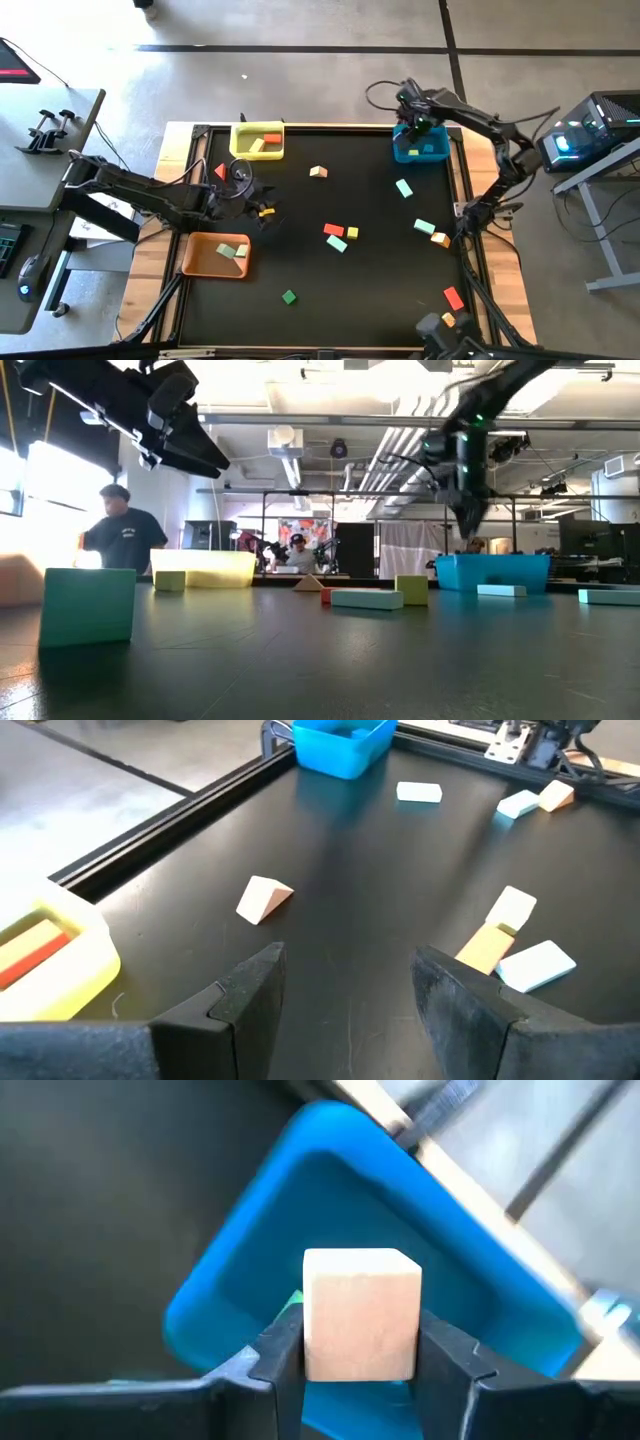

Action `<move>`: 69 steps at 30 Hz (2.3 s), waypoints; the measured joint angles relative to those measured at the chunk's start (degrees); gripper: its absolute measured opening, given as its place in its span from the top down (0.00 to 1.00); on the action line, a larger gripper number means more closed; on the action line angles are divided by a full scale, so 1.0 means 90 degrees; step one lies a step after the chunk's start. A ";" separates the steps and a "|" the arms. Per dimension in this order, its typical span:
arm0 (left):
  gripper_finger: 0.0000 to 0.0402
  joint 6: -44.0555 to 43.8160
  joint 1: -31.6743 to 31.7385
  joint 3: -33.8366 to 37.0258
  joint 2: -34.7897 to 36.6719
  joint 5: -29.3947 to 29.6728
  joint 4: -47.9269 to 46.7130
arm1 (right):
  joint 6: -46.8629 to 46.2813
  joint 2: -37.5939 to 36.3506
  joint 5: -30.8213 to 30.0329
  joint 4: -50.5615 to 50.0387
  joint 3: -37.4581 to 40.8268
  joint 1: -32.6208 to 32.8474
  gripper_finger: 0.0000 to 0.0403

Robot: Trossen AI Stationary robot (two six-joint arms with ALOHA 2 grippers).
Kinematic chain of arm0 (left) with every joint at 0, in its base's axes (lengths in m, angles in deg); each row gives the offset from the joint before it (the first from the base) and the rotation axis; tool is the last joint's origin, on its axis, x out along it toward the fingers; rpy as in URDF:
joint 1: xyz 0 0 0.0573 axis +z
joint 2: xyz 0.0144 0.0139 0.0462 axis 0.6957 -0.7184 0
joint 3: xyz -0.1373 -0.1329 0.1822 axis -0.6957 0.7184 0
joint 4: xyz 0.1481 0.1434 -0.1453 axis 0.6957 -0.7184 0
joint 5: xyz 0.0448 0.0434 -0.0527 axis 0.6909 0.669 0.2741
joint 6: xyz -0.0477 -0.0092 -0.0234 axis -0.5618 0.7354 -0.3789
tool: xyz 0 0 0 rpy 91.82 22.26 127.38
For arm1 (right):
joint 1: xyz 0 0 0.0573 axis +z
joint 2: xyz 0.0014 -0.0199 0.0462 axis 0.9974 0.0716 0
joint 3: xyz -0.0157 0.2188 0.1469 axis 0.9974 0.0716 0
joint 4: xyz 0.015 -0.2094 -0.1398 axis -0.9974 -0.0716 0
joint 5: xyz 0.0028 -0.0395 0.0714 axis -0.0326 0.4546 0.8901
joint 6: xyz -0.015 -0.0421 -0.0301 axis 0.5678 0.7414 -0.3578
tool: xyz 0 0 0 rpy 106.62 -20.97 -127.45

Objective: Sort blocks by size
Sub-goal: Put the brown wooden block into the blue bin, then put the yellow wooden block into the orange bin

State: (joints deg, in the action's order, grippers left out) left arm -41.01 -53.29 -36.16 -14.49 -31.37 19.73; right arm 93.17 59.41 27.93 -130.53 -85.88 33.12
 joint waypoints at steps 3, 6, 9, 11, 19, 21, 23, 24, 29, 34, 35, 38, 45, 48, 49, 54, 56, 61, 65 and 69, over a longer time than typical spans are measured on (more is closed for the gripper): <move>0.50 0.0075 0.0014 0.0002 -0.0140 0.0004 0.0190 | -0.1073 -0.0072 0.0009 0.0584 0.0618 -0.0263 0.64; 0.50 0.0283 0.0022 0.0005 -0.0255 0.0005 0.0428 | -0.1465 -0.0040 0.0009 0.1177 0.1079 -0.0403 0.56; 0.50 0.0496 0.0022 0.0005 -0.0324 0.0003 0.0626 | -0.1592 -0.0013 0.0011 0.1611 0.1391 -0.0442 0.51; 0.50 0.0601 0.0022 0.0007 -0.0343 0.0004 0.0702 | -0.1604 -0.0013 -0.0022 0.1751 0.1471 -0.0447 0.51; 0.50 0.0745 0.0032 0.0007 -0.0345 0.0001 0.0774 | -0.1463 -0.0309 -0.0200 0.1753 0.1369 -0.0277 0.50; 0.50 0.0743 0.0032 0.0007 -0.0345 0.0001 0.0767 | -0.1421 -0.0526 -0.0195 0.1726 0.1374 -0.0055 0.50; 0.50 0.0743 0.0032 0.0007 -0.0345 0.0001 0.0765 | -0.1416 -0.0848 -0.0216 0.1759 0.1444 0.0253 0.50; 0.50 0.0742 0.0032 0.0007 -0.0345 0.0001 0.0765 | -0.1443 -0.1042 -0.0281 0.1767 0.1505 0.0452 0.50; 0.50 0.0736 0.0032 0.0007 -0.0345 -0.0001 0.0760 | -0.1996 -0.2156 -0.0919 0.1901 0.2113 0.1838 0.49; 0.50 0.0636 0.0032 0.0007 -0.0345 -0.0004 0.0760 | -0.2954 -0.3367 -0.1689 0.2029 0.3021 0.3690 0.49; 0.50 0.0634 0.0032 0.0007 -0.0345 -0.0004 0.0757 | -0.3195 -0.3596 -0.1827 0.2053 0.3195 0.4107 0.49; 0.50 0.0627 0.0032 0.0005 -0.0345 -0.0004 0.0763 | -0.3815 -0.4150 -0.2309 0.2269 0.3648 0.5445 0.49; 0.50 0.0627 0.0032 0.0007 -0.0345 -0.0003 0.0867 | -0.4402 -0.4221 -0.3651 0.2901 0.3910 0.8230 0.49; 0.50 0.0631 0.0032 0.0005 -0.0345 -0.0004 0.0990 | -0.4749 -0.3950 -0.3991 0.2770 0.3693 0.8873 0.49; 0.50 0.0634 0.0032 0.0007 -0.0345 -0.0004 0.1000 | -0.4830 -0.3839 -0.4011 0.2648 0.3597 0.9024 0.49; 0.50 0.0688 0.0032 0.0005 -0.0345 -0.0004 0.1079 | -0.5287 -0.3250 -0.3229 0.1360 0.2990 0.9366 0.49; 0.50 0.0763 0.0032 0.0005 -0.0345 -0.0004 0.1094 | -0.5827 -0.3076 -0.2514 0.0814 0.2831 0.9362 0.49; 0.50 0.0792 0.0032 0.0005 -0.0345 -0.0004 0.1102 | -0.7397 -0.2778 -0.0017 -0.0660 0.2666 0.8827 0.49; 0.50 0.0887 0.0034 0.0005 -0.0345 -0.0004 0.1111 | -0.8232 -0.2599 0.2322 -0.1080 0.2896 0.8423 0.49; 0.50 0.0975 0.0036 0.0005 -0.0345 -0.0004 0.1186 | -0.8329 -0.2395 0.3679 -0.0859 0.3047 0.8529 0.49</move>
State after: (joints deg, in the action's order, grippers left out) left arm -32.23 -52.96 -36.11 -17.60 -31.40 30.40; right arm 18.21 37.86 61.04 -138.26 -58.45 109.87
